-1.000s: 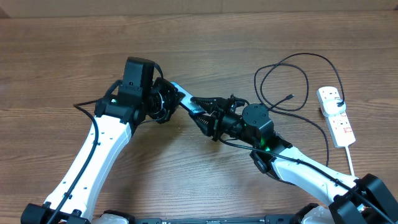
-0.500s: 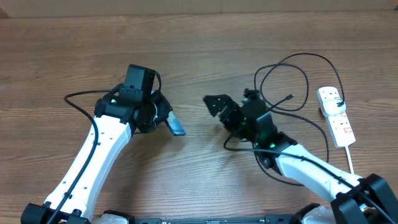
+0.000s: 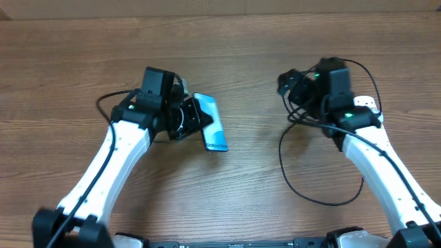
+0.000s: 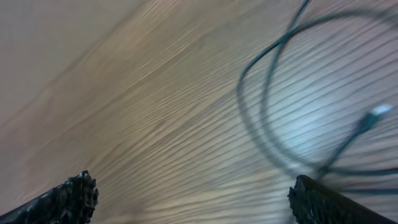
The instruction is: Plug charger to phone and switch on socket
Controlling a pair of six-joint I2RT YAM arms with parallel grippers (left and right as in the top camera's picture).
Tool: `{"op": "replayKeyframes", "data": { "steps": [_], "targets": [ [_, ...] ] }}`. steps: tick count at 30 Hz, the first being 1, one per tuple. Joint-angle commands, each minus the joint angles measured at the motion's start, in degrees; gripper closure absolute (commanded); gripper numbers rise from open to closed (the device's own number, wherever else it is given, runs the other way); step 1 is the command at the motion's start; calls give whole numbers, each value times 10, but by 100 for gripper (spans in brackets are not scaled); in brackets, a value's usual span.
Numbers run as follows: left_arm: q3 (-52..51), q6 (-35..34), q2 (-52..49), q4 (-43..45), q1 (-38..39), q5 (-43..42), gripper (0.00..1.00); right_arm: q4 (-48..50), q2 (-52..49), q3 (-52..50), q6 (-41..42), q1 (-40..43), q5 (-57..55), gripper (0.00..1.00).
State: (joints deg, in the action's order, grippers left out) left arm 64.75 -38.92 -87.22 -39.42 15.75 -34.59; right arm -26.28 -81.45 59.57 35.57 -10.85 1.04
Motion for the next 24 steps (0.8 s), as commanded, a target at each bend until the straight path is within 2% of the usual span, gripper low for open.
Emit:
{"op": "replayKeyframes", "data": {
  "steps": [1,2,4,7,9,16,24],
  "targets": [
    [3,70,-47,32,2,-197,96,-4,-6,3,-71,24,-16,9],
    [3,78,-67,45,2,-230,96,-2,-17,3,-71,30,-23,20],
    [3,86,-88,56,2,-244,96,2,-37,3,-71,32,-38,29],
    [3,88,-107,62,2,-243,96,11,-80,3,-70,31,-70,39],
    [3,88,-109,63,2,-243,96,9,-106,3,-43,32,-104,42],
    [3,89,-109,65,2,-235,96,14,-188,6,39,38,-171,40],
    [3,89,-109,65,2,-233,96,15,-257,6,93,38,-212,42]
  ]
}}
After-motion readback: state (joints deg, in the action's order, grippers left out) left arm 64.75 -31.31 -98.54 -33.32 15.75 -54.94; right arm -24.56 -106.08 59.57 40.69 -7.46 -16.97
